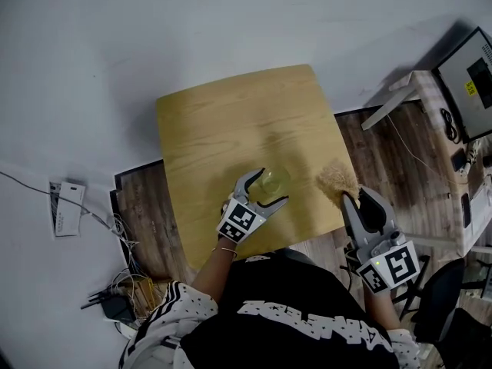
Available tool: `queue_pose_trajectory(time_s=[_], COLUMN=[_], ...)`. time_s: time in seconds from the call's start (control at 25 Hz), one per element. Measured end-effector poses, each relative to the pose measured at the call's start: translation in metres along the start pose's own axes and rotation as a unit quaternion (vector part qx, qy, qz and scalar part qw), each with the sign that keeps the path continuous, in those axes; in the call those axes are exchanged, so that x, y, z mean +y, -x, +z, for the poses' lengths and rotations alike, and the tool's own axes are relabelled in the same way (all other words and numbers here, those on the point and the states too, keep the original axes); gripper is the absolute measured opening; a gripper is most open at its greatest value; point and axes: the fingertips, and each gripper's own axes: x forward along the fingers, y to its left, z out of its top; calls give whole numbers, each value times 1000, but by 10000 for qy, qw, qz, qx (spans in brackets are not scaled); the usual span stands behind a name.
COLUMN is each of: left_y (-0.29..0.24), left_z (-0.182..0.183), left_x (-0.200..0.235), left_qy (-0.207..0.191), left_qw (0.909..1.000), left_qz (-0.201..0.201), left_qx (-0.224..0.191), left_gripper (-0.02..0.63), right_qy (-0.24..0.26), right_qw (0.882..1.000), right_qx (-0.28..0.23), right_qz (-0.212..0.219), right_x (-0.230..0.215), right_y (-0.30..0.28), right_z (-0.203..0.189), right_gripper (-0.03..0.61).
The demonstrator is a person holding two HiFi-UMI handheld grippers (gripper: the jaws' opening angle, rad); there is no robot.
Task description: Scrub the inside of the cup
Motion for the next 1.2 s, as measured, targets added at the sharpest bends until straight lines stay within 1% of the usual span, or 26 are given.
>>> queue_pose_trajectory(time_s=[0.12, 0.28, 0.36, 0.4, 0.48, 0.76, 0.88, 1.04, 1.12, 1.2], left_y=[-6, -10, -11, -11, -11, -5, 2, 11, 16, 21], left_z=[-3, -3, -3, -3, -3, -1, 8, 32, 43, 51], left_x=[-2, -3, -3, -2, -3, -19, -22, -26, -27, -28], left_qy=[-64, -13, -35, -41, -51, -380, -609, -988, -1233, -1565], left_qw=[9999, 9998, 9998, 9998, 9998, 9978, 9962, 9936, 9909, 9858], left_qz=[-101, -162, -131, -111, -109, -249, -261, -159, -89, -33], left_qx=[85, 73, 109, 129, 167, 480, 569, 526, 532, 603], left_gripper=[394, 393, 391, 373, 370, 365, 365, 365, 365, 364], right_qy=[40, 48, 46, 50, 60, 111, 171, 403, 552, 676], right_qw=[10000, 9999, 9999, 9999, 9998, 9999, 9997, 9980, 9960, 9931], right_qx=[-5, 5, 19, 24, 26, 66, 142, 308, 425, 579], right_qz=[-58, -119, -143, -151, -162, -99, 77, 386, 556, 767], right_x=[0, 0, 0, 0, -1, -2, 3, 12, 19, 26], right_y=[1, 3, 5, 6, 7, 9, 2, -4, -7, -11], right_z=[1, -1, -2, -2, -2, -8, -14, -20, -25, -31], right_gripper=[106, 106, 106, 106, 106, 106, 106, 104, 104, 104])
